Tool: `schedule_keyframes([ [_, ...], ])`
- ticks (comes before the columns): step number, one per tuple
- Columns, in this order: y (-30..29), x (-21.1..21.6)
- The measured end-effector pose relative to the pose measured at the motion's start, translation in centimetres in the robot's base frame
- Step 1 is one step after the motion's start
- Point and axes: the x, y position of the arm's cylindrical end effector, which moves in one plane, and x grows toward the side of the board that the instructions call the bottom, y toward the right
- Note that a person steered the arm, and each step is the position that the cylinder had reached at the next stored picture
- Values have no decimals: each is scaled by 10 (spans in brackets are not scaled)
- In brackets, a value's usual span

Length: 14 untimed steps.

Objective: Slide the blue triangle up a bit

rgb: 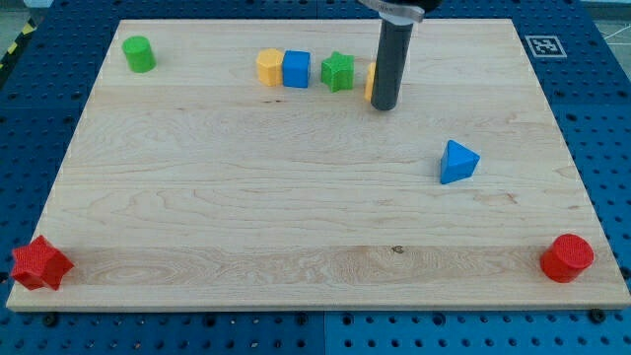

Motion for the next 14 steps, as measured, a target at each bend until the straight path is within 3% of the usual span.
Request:
schedule_keyframes([
  [2,4,-21],
  [3,65,-5],
  [4,107,-19],
  [5,123,-19],
  [6,157,28],
  [7,180,108],
  [8,180,147],
  [9,170,152],
  [11,71,153],
  [12,57,155],
  [13,57,105],
  [14,57,26],
])
